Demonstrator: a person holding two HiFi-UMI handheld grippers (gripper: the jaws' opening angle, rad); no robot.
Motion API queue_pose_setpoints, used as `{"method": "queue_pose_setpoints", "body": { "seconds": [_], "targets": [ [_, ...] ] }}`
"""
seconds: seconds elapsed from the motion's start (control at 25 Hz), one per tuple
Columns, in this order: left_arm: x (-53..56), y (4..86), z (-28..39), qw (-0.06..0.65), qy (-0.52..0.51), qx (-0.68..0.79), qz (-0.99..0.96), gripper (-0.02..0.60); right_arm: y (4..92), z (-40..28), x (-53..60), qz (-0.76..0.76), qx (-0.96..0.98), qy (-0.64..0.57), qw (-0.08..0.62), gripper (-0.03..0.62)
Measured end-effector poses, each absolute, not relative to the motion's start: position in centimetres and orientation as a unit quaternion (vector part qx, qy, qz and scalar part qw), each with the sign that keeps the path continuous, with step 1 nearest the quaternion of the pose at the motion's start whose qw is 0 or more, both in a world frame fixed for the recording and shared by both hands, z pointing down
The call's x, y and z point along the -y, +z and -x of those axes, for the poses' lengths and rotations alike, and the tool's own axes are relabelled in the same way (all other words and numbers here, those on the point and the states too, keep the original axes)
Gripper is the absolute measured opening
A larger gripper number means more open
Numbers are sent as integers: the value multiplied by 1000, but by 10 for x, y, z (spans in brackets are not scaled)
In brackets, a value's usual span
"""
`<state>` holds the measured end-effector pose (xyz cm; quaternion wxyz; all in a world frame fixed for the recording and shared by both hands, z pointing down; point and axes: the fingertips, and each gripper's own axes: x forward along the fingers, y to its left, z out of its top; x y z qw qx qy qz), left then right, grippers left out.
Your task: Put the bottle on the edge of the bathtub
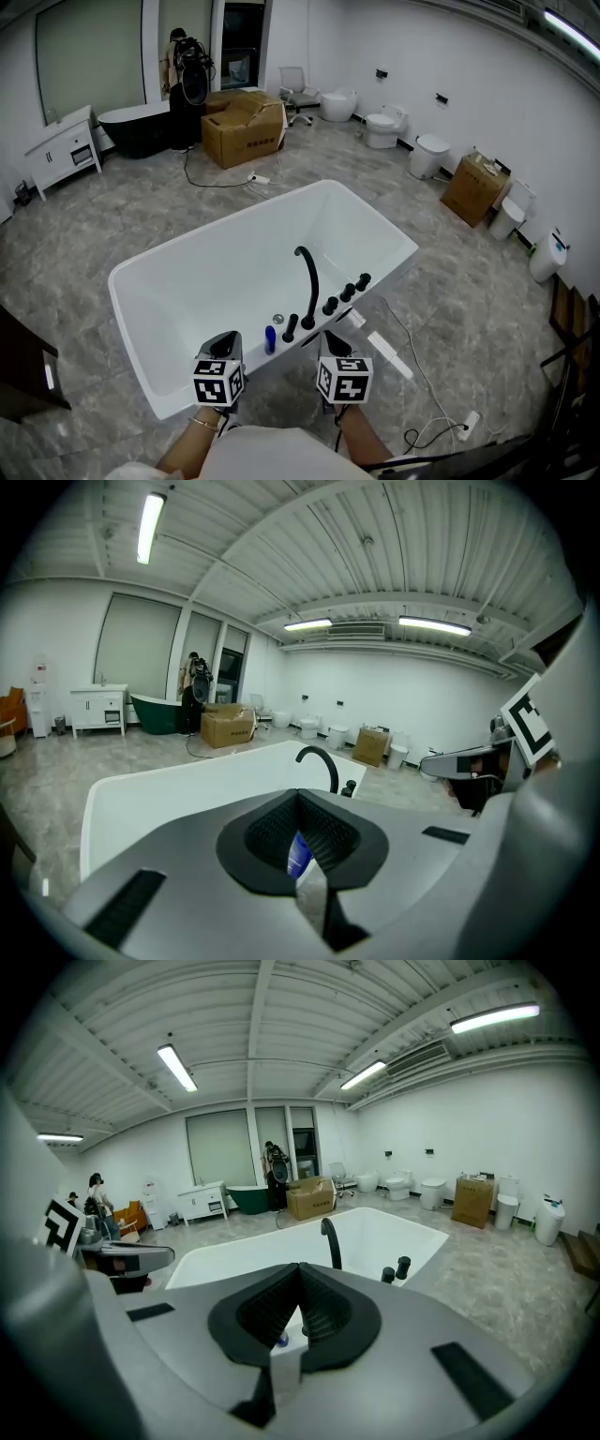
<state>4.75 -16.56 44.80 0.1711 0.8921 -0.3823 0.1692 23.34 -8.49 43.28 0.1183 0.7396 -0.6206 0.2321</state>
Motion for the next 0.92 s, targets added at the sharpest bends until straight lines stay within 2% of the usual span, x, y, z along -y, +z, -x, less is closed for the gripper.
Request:
{"method": "queue_pose_setpoints", "body": {
  "seconds": [0.92],
  "targets": [
    [168,458,-25,181,182,386,-886,6,440,-214,90,-730,622,242,144,26]
  ]
}}
